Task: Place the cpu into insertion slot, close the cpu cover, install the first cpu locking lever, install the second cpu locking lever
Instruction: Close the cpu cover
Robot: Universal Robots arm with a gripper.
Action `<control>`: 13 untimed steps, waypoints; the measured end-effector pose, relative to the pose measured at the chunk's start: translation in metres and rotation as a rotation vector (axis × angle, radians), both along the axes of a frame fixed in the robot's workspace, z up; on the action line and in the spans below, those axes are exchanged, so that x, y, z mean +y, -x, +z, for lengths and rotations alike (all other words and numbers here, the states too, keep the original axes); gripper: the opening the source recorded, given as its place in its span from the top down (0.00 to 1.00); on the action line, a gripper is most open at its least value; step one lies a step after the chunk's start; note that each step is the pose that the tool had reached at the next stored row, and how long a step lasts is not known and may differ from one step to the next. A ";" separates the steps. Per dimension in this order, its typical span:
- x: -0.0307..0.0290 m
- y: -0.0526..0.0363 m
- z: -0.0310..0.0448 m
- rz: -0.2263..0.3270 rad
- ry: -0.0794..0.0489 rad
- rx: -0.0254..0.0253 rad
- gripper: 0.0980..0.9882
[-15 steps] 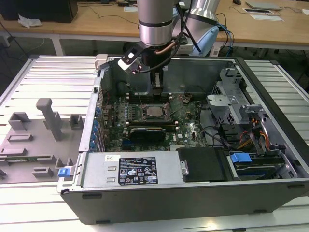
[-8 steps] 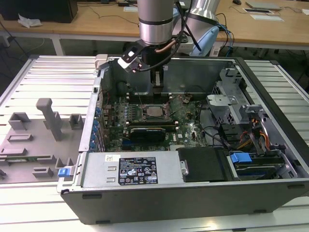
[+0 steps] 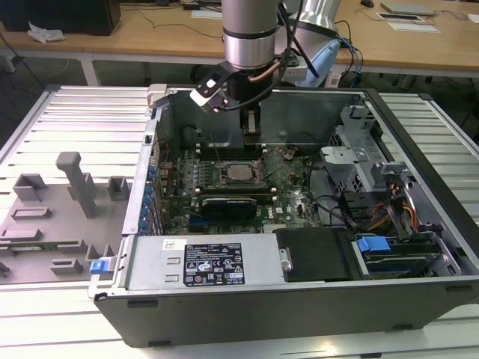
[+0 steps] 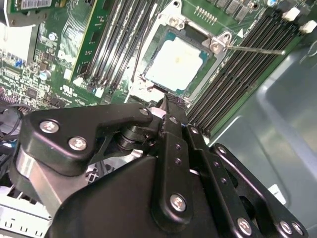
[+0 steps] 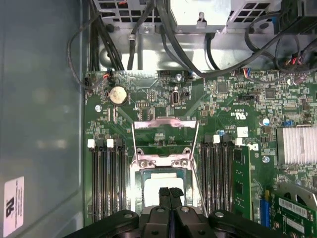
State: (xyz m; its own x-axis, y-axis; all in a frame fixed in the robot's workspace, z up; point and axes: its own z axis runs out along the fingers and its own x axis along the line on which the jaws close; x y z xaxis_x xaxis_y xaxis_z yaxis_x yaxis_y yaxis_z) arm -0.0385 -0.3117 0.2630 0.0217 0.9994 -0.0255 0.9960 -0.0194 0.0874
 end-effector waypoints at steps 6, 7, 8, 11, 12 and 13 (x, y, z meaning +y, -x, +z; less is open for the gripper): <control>0.0000 -0.0119 0.0000 0.000 0.000 0.0001 0.99; 0.0000 -0.0166 0.0000 0.000 0.000 0.0002 0.99; 0.0000 -0.0202 0.0000 0.000 0.000 0.0002 0.99; 0.0000 -0.0295 0.0000 0.000 0.000 0.0005 0.99; -0.0001 -0.0319 0.0000 0.000 0.000 0.0005 0.99; -0.0001 -0.0359 0.0000 0.000 0.000 0.0006 0.99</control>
